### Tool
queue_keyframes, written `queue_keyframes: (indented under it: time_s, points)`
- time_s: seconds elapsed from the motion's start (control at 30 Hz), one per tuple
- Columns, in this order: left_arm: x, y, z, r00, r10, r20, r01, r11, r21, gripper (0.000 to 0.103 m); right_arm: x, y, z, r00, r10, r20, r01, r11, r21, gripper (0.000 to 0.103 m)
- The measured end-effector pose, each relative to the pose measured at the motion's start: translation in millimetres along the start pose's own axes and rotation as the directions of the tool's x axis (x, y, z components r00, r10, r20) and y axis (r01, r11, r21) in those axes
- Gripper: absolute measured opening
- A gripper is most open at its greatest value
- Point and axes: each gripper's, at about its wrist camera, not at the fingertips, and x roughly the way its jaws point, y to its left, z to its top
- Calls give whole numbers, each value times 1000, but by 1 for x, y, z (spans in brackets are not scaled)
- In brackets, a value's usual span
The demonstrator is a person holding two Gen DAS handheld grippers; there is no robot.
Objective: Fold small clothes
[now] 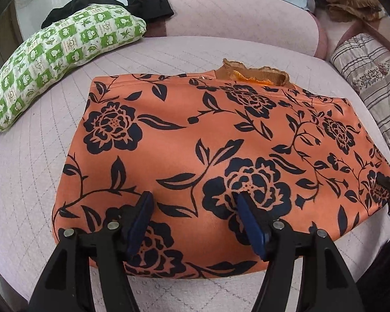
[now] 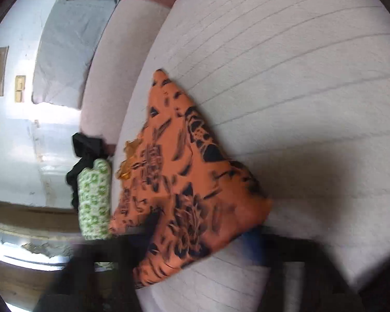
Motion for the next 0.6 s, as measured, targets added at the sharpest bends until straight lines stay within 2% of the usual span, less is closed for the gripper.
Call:
queue_keyframes:
  time_s: [0.1, 0.17, 0.2, 0.27, 0.3, 0.33, 0.37, 0.4, 0.5, 0.6]
  points:
    - [-6, 0, 0, 1000, -7, 14, 7, 1000, -4, 68, -20, 22, -7, 995, -44, 85, 54, 991, -125, 9]
    - [-1, -3, -1, 1000, -3, 4, 3, 1000, -1, 68, -13, 20, -7, 993, -112, 46, 119, 979, -166, 10]
    - [4, -5, -2, 1000, 9, -4, -9, 1000, 12, 69, 1, 7, -6, 987, -158, -29, 152, 977, -147, 11]
    - [7, -9, -6, 999, 37, 18, -38, 998, 44, 72, -2, -8, -6, 994, -97, -52, 92, 991, -96, 20]
    - [7, -10, -6, 999, 43, 24, -44, 998, 50, 73, -11, -6, -4, 994, -96, -47, 91, 989, -113, 25]
    - [8, -10, -5, 999, 43, 23, -44, 998, 50, 73, -17, -4, -4, 994, -103, -34, 98, 988, -121, 41]
    - [8, -9, -4, 999, 40, 22, -40, 998, 47, 74, -33, -3, -2, 995, -100, 1, 100, 987, -124, 67]
    - [8, -8, -4, 999, 35, 21, -35, 998, 45, 74, -45, -1, 0, 995, -89, 37, 94, 987, -131, 73]
    - [11, -6, -4, 999, 31, 25, -32, 999, 36, 76, -69, 14, 16, 993, -60, 106, 80, 978, -192, 73]
    - [12, -8, -4, 999, 40, 31, -41, 998, 37, 77, -44, 41, 46, 999, -28, 41, 39, 960, -277, 73]
